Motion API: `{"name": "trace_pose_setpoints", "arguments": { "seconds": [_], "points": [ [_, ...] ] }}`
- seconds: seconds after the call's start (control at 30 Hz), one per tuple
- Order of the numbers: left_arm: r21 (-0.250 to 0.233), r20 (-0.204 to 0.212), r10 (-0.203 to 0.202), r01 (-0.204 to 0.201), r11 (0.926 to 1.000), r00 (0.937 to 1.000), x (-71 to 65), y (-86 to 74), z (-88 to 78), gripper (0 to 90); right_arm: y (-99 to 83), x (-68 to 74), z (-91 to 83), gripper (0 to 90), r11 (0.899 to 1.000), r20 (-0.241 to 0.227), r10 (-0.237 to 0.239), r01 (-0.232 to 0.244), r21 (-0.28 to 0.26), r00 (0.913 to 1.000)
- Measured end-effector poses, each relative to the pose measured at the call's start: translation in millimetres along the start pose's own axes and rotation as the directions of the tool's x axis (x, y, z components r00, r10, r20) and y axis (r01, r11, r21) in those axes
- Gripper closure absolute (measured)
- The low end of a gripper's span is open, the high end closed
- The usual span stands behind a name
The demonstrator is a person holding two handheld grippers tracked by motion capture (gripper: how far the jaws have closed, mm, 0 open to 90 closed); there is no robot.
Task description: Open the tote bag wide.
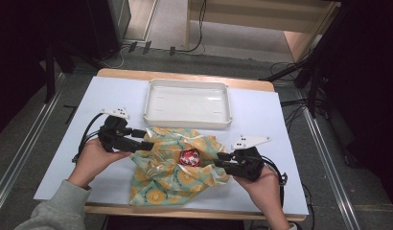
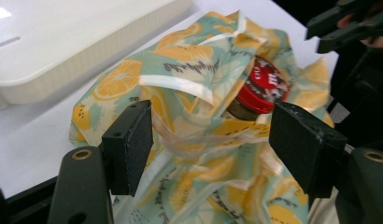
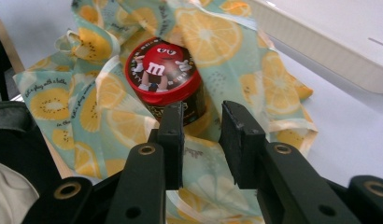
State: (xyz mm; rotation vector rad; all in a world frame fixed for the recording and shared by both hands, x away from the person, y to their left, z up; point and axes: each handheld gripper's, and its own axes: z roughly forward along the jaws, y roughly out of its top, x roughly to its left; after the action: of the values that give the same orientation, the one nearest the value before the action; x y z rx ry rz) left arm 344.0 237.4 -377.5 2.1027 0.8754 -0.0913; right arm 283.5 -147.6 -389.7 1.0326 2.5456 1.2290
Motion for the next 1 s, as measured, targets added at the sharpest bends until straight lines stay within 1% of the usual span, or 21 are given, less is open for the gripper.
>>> {"name": "trace_pose_setpoints", "arguments": {
  "seconds": [0.07, 0.1, 0.17, 0.2, 0.23, 0.3, 0.4, 0.53, 0.63, 0.73, 0.77, 0.83, 0.87, 0.9, 0.93, 0.97, 1.0],
  "points": [
    [0.017, 0.003, -0.005, 0.005, 0.9998, 1.0000, 2.7, -0.4, 7.6, 34.4, 0.9, 1.3, 1.9, 71.3, 1.000, -0.004, -0.004, 0.004, -0.002, 1.0000],
    [0.026, 0.013, -0.007, 0.007, 0.9996, 0.9999, 3.9, -0.9, 10.8, 39.9, 1.5, 1.8, 2.7, 71.4, 1.000, -0.007, -0.008, 0.008, 0.000, 0.9999],
    [0.039, 0.004, -0.006, 0.006, 0.9992, 1.0000, 4.3, -1.4, 16.6, 49.2, 2.5, 3.2, 3.8, 71.5, 1.000, -0.013, -0.011, 0.011, -0.002, 0.9999],
    [0.042, 0.010, -0.003, 0.003, 0.9991, 0.9999, 4.4, -1.6, 18.1, 58.5, 3.3, 4.5, 3.9, 71.5, 1.000, -0.016, -0.008, 0.008, -0.002, 0.9998],
    [0.039, 0.009, 0.000, 0.000, 0.9992, 1.0000, 3.9, -1.8, 19.8, 63.7, 3.8, 4.7, 3.9, 71.4, 1.000, -0.015, -0.014, 0.014, -0.004, 0.9998],
    [0.038, 0.018, 0.012, -0.012, 0.9992, 0.9998, 3.4, -2.0, 22.0, 76.8, 4.7, 6.4, 4.1, 71.4, 1.000, -0.022, -0.015, 0.015, -0.007, 0.9996],
    [0.037, 0.012, 0.020, -0.020, 0.9991, 0.9997, 2.8, -2.6, 23.2, 87.6, 5.3, 8.7, 3.9, 71.3, 1.000, -0.032, -0.016, 0.016, -0.007, 0.9993],
    [0.031, 0.001, 0.022, -0.022, 0.9993, 0.9997, 2.8, -4.1, 21.9, 89.9, 5.6, 11.8, 3.5, 68.8, 1.000, -0.054, -0.017, 0.016, -0.013, 0.9984],
    [0.016, -0.003, 0.022, -0.022, 0.9996, 0.9998, 3.3, -4.2, 19.2, 90.0, 4.5, 16.5, 6.0, 63.3, 1.000, -0.075, -0.019, 0.018, -0.006, 0.9970],
    [0.009, -0.009, 0.022, -0.022, 0.9997, 0.9997, 2.4, -4.6, 17.6, 90.0, 3.2, 21.9, 10.9, 55.6, 1.000, -0.080, -0.030, 0.030, 0.006, 0.9964],
    [0.009, -0.012, 0.025, -0.025, 0.9996, 0.9996, 2.5, -5.0, 16.6, 90.0, 2.5, 23.3, 13.2, 52.6, 0.999, -0.087, -0.037, 0.038, 0.009, 0.9955],
    [0.004, -0.015, 0.024, -0.024, 0.9997, 0.9996, 2.3, -5.5, 15.2, 89.9, 0.6, 26.2, 20.2, 45.3, 0.999, -0.109, -0.035, 0.038, 0.024, 0.9934],
    [0.003, -0.011, 0.026, -0.026, 0.9997, 0.9996, 2.4, -5.7, 14.2, 90.0, -0.4, 27.2, 23.2, 42.9, 0.999, -0.118, -0.032, 0.036, 0.031, 0.9925],
    [0.000, -0.018, 0.027, -0.027, 0.9996, 0.9995, 2.0, -6.1, 13.2, 89.9, -1.8, 28.1, 27.2, 40.8, 0.999, -0.129, -0.032, 0.036, 0.036, 0.9911],
    [-0.002, -0.019, 0.025, -0.025, 0.9997, 0.9995, 2.0, -6.4, 11.8, 90.0, -3.6, 28.7, 32.1, 41.0, 0.998, -0.134, -0.028, 0.035, 0.046, 0.9906],
    [-0.004, -0.023, 0.027, -0.027, 0.9996, 0.9994, 2.3, -6.8, 10.5, 90.0, -5.6, 28.7, 36.5, 44.0, 0.998, -0.139, -0.030, 0.038, 0.056, 0.9899],
    [-0.009, -0.023, 0.025, -0.025, 0.9997, 0.9994, 2.6, -7.3, 9.6, 90.0, -7.3, 28.7, 39.3, 49.8, 0.997, -0.140, -0.036, 0.046, 0.067, 0.9895]
  ]
}}
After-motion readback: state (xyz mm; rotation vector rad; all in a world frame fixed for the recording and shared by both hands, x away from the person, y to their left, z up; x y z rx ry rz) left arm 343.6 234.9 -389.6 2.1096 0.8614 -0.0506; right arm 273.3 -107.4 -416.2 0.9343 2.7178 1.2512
